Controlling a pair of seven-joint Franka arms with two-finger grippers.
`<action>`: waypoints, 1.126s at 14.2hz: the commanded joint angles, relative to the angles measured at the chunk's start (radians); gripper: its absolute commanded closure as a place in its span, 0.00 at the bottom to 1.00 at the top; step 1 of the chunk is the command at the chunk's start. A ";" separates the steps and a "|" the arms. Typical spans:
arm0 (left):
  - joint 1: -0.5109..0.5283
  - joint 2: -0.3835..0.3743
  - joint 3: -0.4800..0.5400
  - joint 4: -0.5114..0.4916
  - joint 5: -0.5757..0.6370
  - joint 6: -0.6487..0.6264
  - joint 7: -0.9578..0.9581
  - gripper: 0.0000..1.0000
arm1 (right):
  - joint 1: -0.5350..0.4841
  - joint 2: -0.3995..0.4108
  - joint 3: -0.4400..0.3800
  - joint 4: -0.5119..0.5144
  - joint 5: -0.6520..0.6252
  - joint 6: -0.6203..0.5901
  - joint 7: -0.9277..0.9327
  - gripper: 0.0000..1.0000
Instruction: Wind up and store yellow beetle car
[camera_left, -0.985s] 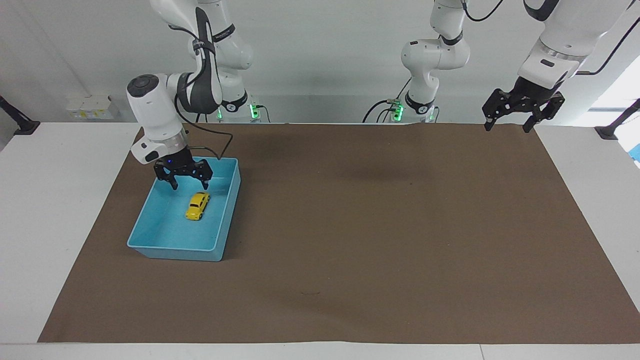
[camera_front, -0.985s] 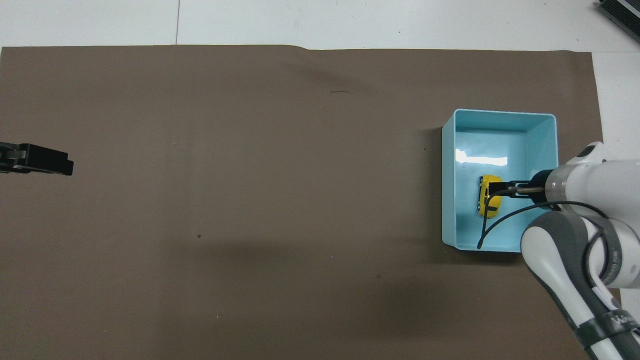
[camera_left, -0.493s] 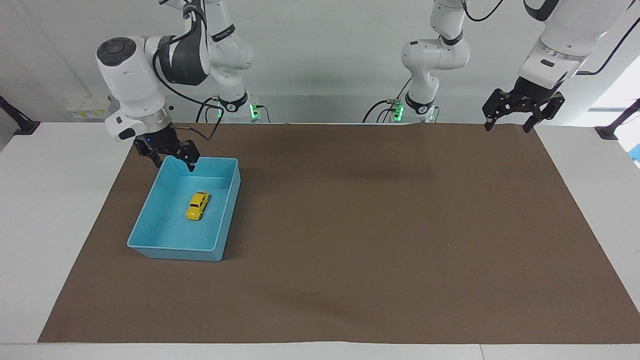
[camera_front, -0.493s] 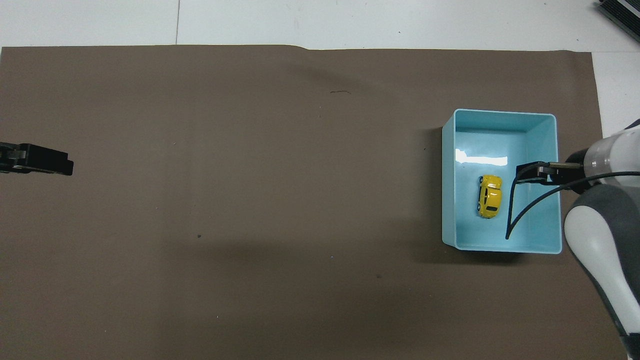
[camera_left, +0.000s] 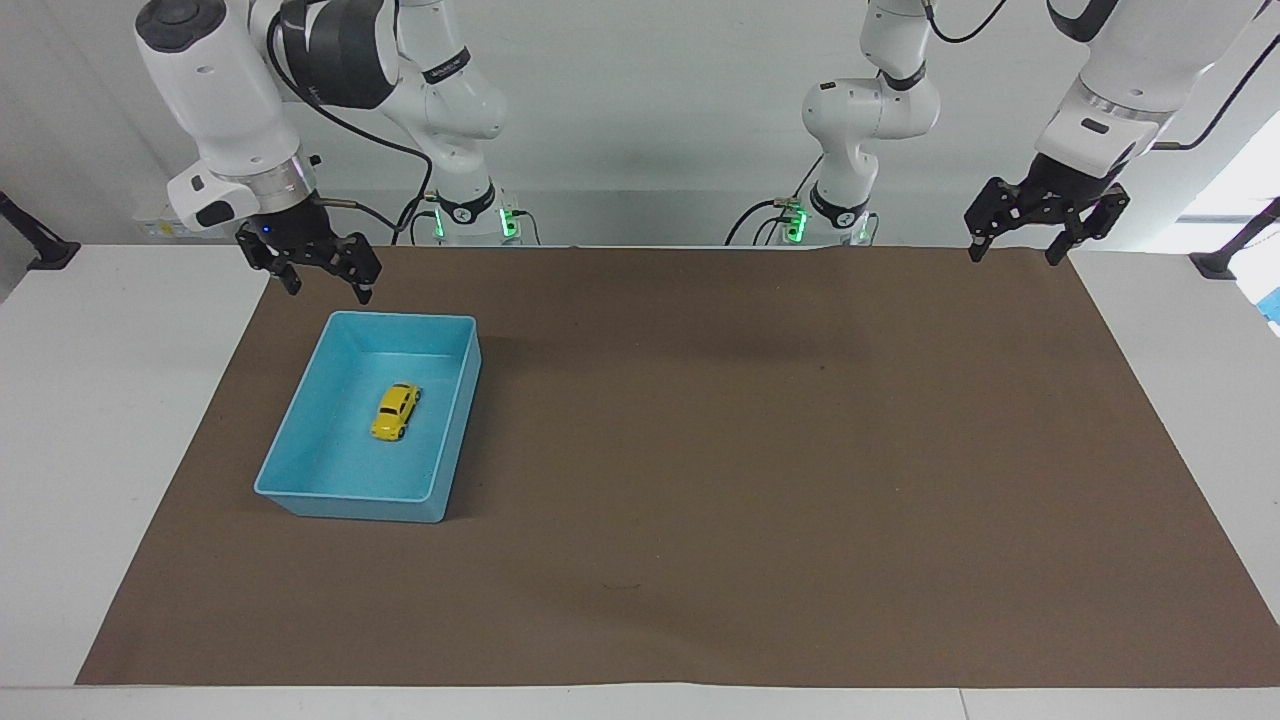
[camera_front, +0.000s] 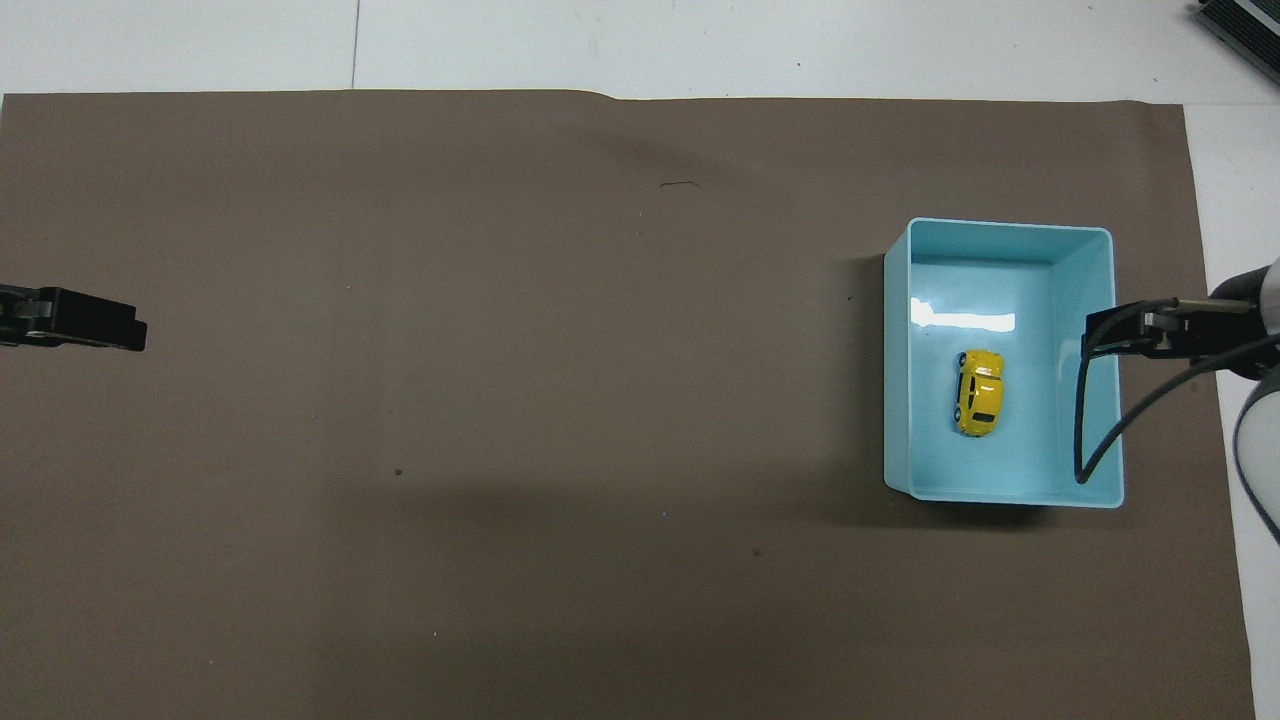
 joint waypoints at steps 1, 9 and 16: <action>0.011 -0.009 -0.006 0.007 0.006 -0.019 0.011 0.00 | -0.017 0.037 0.010 0.052 0.010 -0.027 0.011 0.00; 0.011 -0.009 -0.006 0.007 0.006 -0.019 0.010 0.00 | 0.247 0.025 -0.212 0.058 0.011 -0.050 0.005 0.00; 0.011 -0.009 -0.007 0.007 0.006 -0.019 0.011 0.00 | 0.402 0.049 -0.384 0.127 0.010 -0.083 0.004 0.00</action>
